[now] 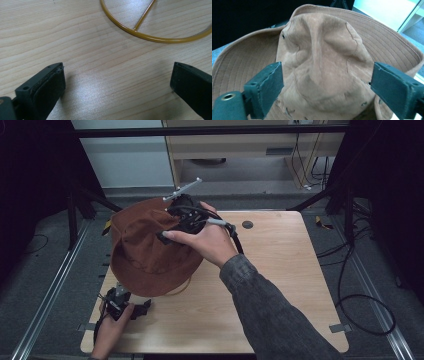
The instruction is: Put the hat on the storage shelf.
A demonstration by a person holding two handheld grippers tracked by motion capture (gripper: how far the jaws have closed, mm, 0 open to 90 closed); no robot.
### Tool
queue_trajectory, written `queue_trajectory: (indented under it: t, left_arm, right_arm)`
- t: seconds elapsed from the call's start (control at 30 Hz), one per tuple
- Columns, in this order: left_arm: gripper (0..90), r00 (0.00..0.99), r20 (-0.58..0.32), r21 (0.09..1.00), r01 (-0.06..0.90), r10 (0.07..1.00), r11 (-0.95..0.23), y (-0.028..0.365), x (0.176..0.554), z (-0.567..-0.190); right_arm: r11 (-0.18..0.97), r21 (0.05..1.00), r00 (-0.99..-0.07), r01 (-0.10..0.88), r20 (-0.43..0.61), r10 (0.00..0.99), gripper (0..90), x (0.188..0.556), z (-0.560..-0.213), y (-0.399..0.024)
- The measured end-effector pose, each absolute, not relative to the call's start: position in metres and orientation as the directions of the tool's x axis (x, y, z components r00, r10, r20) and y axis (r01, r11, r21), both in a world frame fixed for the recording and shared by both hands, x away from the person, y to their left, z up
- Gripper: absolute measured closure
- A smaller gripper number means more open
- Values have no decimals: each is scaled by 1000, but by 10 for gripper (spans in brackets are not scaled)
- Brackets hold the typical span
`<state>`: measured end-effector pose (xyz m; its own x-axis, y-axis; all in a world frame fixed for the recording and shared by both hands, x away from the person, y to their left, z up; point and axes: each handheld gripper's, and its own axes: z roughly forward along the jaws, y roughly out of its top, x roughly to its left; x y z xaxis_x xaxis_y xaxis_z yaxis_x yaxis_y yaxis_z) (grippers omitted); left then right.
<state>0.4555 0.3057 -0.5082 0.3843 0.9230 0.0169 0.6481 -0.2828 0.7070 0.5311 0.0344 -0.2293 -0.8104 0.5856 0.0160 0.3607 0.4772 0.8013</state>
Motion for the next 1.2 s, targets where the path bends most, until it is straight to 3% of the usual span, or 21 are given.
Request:
queue_trajectory:
  t: [0.77, 1.2]
  left_arm:
    - [0, 385, 17, 707, 648, 923, -283, 306, 456, -508]
    - [0, 383, 17, 710, 646, 923, -281, 306, 456, -508]
  right_arm:
    - [467, 810, -805, 355, 10, 594, 66, 526, -233, 0]
    - [392, 850, -764, 351, 17, 645, 66, 499, -234, -80]
